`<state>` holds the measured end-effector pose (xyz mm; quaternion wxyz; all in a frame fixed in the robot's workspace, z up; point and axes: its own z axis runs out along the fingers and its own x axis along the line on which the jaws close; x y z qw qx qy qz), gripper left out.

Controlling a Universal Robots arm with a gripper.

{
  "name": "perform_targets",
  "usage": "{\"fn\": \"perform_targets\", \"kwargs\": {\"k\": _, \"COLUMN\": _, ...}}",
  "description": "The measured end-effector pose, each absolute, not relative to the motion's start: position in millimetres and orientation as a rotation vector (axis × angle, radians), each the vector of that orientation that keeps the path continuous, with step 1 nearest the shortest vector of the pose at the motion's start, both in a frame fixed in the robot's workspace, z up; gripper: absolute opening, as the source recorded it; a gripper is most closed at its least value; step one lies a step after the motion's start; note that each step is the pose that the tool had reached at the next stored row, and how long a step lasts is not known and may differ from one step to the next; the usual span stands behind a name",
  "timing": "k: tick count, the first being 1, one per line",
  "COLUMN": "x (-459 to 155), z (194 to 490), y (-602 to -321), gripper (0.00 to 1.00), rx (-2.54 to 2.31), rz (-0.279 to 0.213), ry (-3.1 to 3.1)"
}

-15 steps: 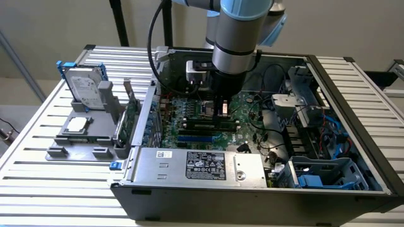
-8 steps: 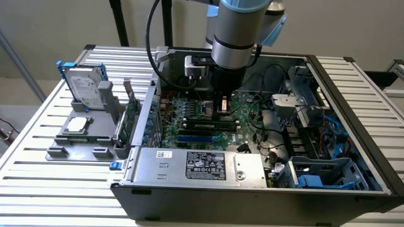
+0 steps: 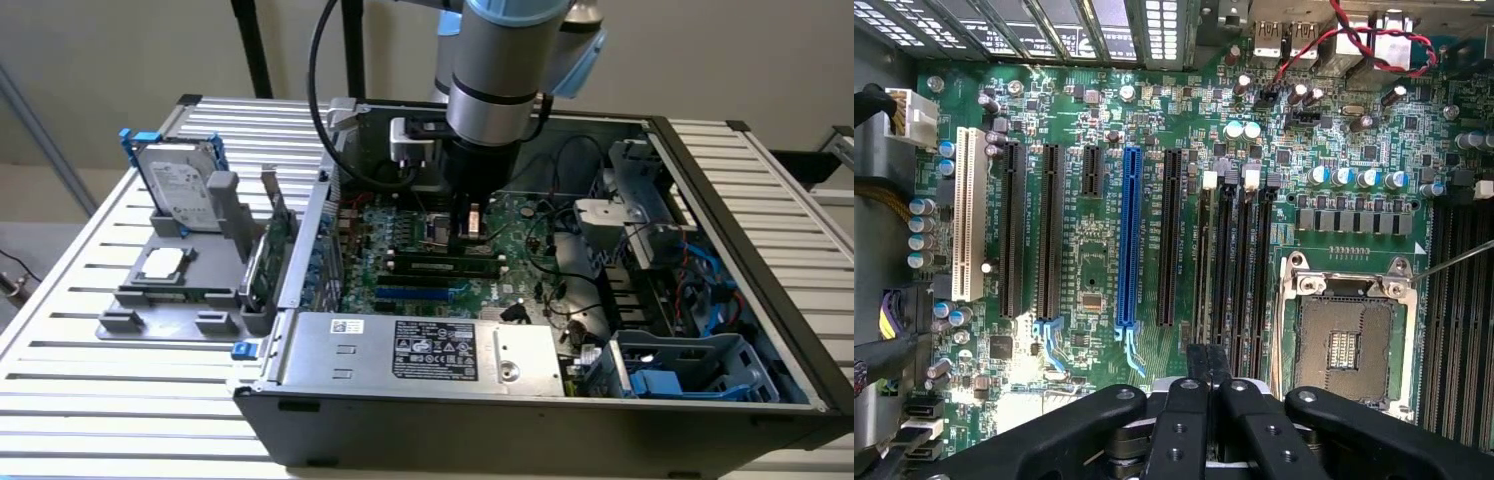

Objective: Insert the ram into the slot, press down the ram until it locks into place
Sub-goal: 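Press down the ram until it locks into place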

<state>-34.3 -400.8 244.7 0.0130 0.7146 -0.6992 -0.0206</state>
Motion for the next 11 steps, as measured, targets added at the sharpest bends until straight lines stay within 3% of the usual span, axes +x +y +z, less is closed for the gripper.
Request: {"fn": "perform_targets", "kwargs": {"k": 11, "x": -34.7, "z": 240.5, "y": -399.0, "gripper": 0.11, "rx": 2.227, "rz": -0.064, "ry": -2.179}}
